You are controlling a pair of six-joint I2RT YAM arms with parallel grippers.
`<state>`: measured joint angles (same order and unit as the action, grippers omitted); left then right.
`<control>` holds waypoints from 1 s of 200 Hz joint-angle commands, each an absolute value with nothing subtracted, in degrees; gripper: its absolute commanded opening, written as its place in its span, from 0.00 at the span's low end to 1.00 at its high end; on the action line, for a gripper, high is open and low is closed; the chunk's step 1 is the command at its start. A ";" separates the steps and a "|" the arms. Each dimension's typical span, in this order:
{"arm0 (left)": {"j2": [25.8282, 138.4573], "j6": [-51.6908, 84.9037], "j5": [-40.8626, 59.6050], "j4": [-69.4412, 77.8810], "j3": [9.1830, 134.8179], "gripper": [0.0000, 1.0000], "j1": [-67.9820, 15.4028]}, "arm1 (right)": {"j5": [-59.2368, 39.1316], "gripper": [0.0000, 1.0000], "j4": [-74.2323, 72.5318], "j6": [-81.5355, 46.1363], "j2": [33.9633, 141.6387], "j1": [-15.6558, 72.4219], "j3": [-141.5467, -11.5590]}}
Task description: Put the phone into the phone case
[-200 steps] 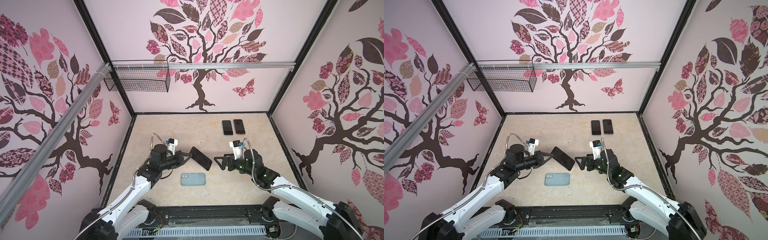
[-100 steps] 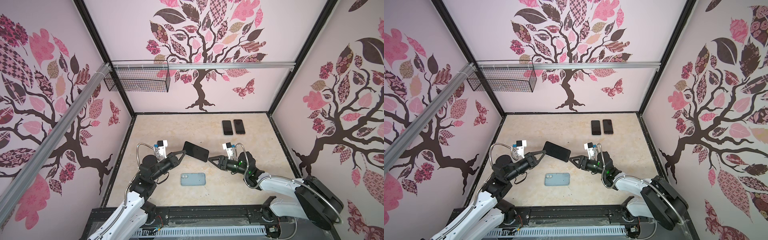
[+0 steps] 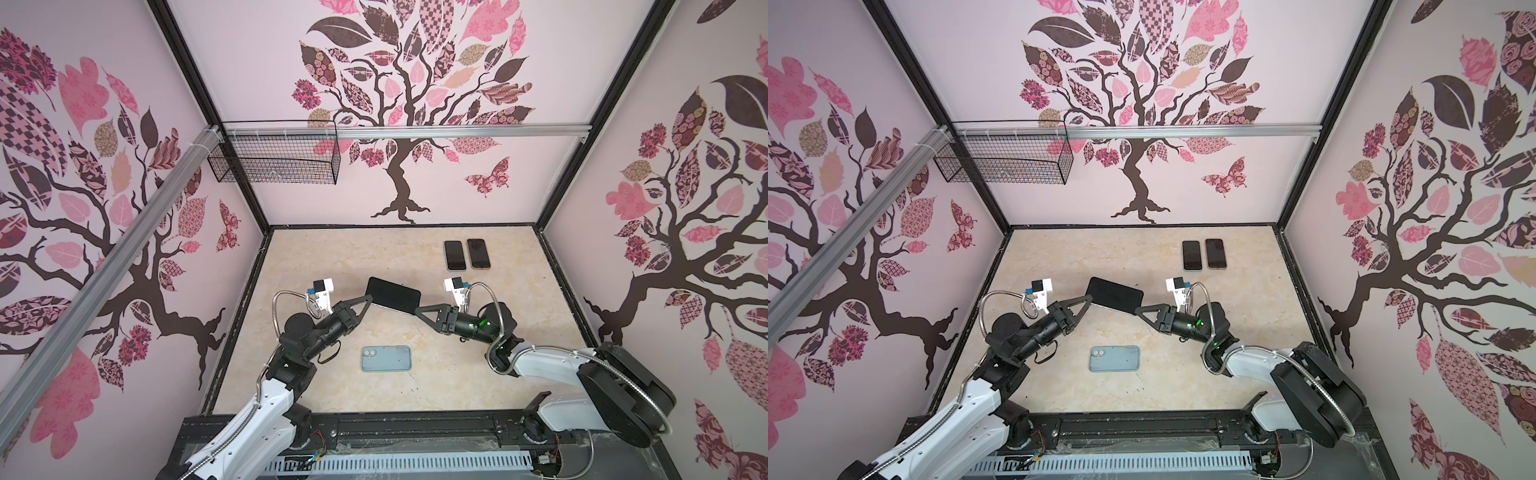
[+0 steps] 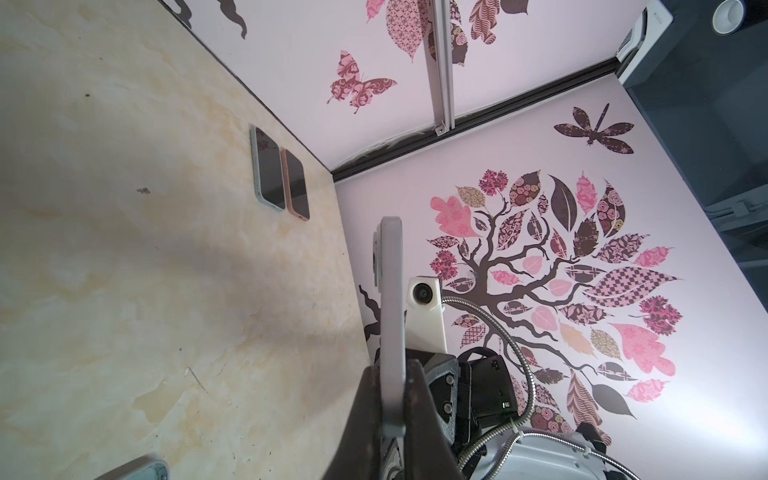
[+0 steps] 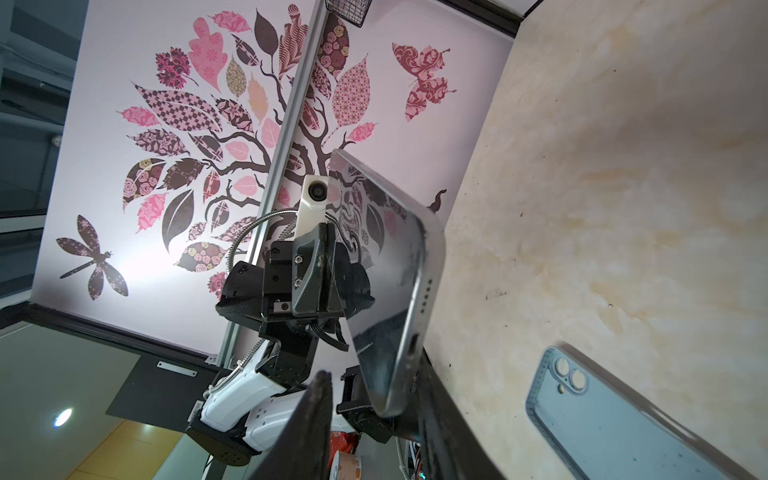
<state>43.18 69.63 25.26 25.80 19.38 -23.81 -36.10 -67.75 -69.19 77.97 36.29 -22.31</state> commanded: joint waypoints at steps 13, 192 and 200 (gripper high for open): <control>42.25 71.85 26.67 32.46 18.10 0.00 -23.99 | -36.88 0.42 -72.86 -70.91 79.28 36.51 -25.05; 28.30 52.91 14.28 -10.84 20.73 0.87 -23.99 | -35.39 0.00 -45.76 -59.42 71.60 36.33 -28.95; 27.09 51.10 11.88 -15.05 21.53 0.89 -23.99 | -35.72 0.00 -43.64 -58.54 71.31 36.31 -29.21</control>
